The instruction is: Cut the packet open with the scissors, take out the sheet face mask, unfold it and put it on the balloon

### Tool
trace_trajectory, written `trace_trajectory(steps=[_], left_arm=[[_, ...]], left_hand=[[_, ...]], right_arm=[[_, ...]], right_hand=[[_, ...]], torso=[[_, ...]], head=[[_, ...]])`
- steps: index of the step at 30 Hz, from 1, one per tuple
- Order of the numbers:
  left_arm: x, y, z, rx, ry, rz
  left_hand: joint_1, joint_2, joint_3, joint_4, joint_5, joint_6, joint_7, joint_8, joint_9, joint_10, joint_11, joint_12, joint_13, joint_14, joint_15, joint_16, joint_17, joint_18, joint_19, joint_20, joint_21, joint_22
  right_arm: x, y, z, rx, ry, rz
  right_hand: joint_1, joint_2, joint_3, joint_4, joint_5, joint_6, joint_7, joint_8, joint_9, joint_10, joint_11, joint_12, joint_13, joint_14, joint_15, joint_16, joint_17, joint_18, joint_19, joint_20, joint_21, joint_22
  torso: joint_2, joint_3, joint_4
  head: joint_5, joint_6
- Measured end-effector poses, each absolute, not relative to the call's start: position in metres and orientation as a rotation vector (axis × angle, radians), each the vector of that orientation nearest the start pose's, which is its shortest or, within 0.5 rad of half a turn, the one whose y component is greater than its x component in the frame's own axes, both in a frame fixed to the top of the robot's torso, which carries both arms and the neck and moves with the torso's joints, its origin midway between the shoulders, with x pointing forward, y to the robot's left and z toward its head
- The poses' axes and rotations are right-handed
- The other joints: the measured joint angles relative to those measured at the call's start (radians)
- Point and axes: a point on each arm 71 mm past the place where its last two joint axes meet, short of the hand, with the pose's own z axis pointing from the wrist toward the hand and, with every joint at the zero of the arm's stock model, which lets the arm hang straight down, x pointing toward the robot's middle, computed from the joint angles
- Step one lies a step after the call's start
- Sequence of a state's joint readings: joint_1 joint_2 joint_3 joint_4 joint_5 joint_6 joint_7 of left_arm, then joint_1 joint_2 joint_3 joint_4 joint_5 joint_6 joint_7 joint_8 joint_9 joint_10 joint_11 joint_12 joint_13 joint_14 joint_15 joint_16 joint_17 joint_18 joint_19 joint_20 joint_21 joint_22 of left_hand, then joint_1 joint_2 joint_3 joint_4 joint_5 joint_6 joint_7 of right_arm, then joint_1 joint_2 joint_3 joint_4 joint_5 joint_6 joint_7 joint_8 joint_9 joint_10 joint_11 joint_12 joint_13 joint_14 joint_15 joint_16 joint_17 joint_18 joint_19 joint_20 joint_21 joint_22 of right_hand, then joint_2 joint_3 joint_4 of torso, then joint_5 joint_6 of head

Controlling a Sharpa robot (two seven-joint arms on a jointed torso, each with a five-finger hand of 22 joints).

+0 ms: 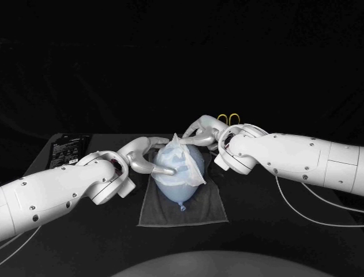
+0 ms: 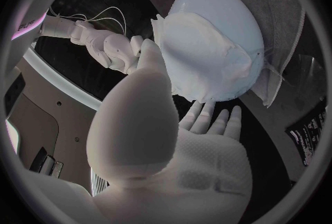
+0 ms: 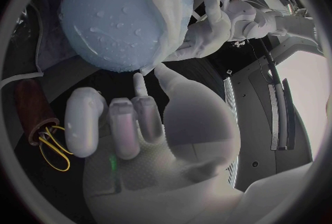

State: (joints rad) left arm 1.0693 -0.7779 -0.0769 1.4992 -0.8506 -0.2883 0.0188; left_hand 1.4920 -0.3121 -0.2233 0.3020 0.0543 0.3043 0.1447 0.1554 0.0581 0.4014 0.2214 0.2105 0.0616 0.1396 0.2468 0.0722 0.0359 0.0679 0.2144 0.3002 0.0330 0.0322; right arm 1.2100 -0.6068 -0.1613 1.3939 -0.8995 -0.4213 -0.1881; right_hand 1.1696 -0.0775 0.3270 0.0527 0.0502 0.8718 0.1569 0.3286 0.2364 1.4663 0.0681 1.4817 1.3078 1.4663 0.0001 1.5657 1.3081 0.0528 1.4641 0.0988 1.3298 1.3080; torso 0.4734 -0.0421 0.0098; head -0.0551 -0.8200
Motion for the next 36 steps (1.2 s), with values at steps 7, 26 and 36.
trace_trajectory(steps=[7,26,36], left_arm=[[0.452,0.174,-0.265,-0.410,1.946,-1.045],[0.452,0.174,-0.265,-0.409,1.949,-1.042],[0.452,0.173,-0.265,-0.407,1.951,-1.044]], left_hand=[[0.005,0.005,0.000,0.000,0.000,0.000,0.000,0.006,0.000,0.007,0.004,0.002,0.001,0.004,-0.004,0.000,0.000,0.000,0.000,0.000,0.000,0.000],[0.005,0.005,0.000,0.000,0.000,0.014,0.000,0.011,0.004,0.014,0.004,0.010,0.004,0.004,-0.004,0.000,0.000,0.000,0.000,0.000,0.000,0.000],[0.005,0.005,0.000,0.000,0.000,0.017,0.004,0.015,0.005,0.017,0.000,0.010,0.004,0.004,-0.011,0.000,0.000,0.000,-0.004,-0.004,0.000,0.000]], right_arm=[[0.491,-0.127,-0.239,0.377,1.910,0.827],[0.490,-0.121,-0.240,0.363,1.919,0.844],[0.489,-0.119,-0.235,0.368,1.844,0.884]], right_hand=[[-0.005,0.005,-0.010,0.010,0.000,0.003,-0.003,0.000,0.000,0.000,0.000,-0.002,-0.001,0.000,0.000,0.002,0.000,0.000,0.000,0.000,0.000,0.000],[0.142,0.072,0.093,-0.068,-0.001,0.131,-0.059,0.060,0.027,-0.001,-0.045,0.026,0.001,-0.018,-0.019,0.001,-0.001,-0.001,0.002,-0.024,0.015,0.000],[0.159,0.059,0.151,-0.137,-0.005,0.145,-0.073,0.132,0.074,-0.001,-0.052,0.074,0.000,-0.019,-0.031,0.002,-0.001,-0.001,0.002,-0.035,0.027,0.000]], torso=[[0.000,0.0000,0.0001],[0.000,-0.0007,0.0000],[0.001,-0.0007,-0.0005]], head=[[0.000,-0.003],[0.001,-0.006],[0.001,-0.009]])
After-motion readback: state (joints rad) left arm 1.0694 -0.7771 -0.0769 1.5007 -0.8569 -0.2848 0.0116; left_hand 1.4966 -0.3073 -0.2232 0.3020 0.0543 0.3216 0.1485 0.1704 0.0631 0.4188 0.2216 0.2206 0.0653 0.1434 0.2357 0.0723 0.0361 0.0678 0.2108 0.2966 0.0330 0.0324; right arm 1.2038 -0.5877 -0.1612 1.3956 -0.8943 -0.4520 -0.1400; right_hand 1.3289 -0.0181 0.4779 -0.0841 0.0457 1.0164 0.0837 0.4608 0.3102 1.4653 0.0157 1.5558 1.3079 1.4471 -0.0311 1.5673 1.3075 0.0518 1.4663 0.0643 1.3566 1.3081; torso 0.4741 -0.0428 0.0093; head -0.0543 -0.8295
